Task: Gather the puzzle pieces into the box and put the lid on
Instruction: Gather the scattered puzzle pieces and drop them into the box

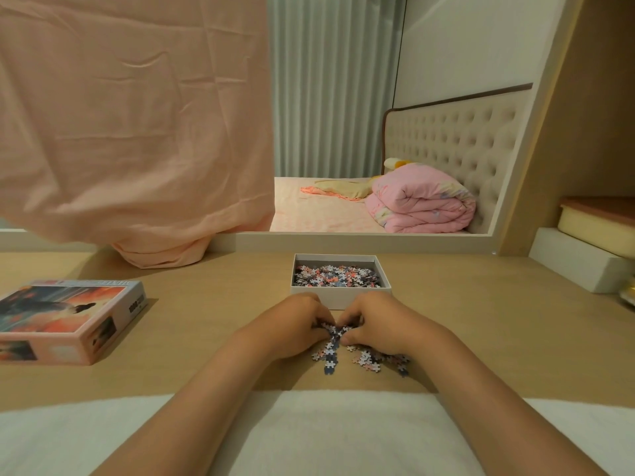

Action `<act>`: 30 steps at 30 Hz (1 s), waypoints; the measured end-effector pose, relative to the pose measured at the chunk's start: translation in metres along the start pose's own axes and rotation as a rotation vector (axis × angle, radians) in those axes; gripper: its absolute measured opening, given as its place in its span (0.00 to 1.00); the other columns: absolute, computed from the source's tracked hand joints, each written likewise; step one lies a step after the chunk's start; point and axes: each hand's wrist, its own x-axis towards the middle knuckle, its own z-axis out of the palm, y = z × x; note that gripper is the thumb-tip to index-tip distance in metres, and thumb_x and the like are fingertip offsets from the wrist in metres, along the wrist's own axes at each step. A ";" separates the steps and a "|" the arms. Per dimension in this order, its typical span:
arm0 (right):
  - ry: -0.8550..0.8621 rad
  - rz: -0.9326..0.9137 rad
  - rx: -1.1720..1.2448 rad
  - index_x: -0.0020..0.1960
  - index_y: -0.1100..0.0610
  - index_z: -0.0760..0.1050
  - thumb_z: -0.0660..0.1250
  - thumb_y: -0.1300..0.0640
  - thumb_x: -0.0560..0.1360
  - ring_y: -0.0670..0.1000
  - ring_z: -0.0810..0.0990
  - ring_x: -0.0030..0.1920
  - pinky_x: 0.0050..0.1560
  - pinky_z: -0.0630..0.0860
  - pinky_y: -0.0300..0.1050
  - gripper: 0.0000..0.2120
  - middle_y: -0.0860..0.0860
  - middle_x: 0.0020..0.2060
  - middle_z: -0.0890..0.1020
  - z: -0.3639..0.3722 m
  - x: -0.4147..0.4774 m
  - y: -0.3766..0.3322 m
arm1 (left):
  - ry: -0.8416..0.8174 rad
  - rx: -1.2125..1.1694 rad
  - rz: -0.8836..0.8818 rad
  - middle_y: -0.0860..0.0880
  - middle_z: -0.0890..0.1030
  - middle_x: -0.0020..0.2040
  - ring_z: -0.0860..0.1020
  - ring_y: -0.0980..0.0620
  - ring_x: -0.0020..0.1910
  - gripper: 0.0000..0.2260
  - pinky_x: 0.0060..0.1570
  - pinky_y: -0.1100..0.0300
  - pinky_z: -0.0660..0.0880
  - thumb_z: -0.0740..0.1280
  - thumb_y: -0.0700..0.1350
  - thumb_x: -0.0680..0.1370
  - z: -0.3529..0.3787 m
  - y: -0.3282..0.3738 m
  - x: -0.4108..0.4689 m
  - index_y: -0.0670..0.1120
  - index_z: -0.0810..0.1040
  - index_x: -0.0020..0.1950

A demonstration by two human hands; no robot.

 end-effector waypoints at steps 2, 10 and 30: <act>0.025 0.007 0.028 0.59 0.49 0.83 0.75 0.50 0.73 0.43 0.79 0.47 0.49 0.73 0.37 0.15 0.46 0.52 0.84 0.000 0.000 0.001 | 0.017 -0.006 0.007 0.54 0.76 0.50 0.74 0.56 0.46 0.10 0.49 0.64 0.70 0.68 0.47 0.78 0.000 -0.002 0.001 0.53 0.82 0.58; 0.113 0.041 0.156 0.44 0.49 0.85 0.79 0.54 0.69 0.41 0.78 0.33 0.37 0.75 0.37 0.05 0.44 0.35 0.84 -0.003 0.005 0.004 | 0.113 -0.125 0.047 0.56 0.81 0.45 0.77 0.57 0.43 0.06 0.47 0.62 0.75 0.70 0.43 0.77 -0.005 -0.008 0.006 0.51 0.84 0.51; 0.291 0.006 -0.020 0.40 0.55 0.79 0.59 0.50 0.82 0.57 0.78 0.41 0.42 0.73 0.51 0.17 0.54 0.37 0.80 -0.015 0.085 0.002 | 0.408 -0.081 -0.022 0.52 0.78 0.61 0.70 0.49 0.59 0.16 0.59 0.53 0.66 0.56 0.50 0.84 0.009 -0.047 0.045 0.55 0.73 0.71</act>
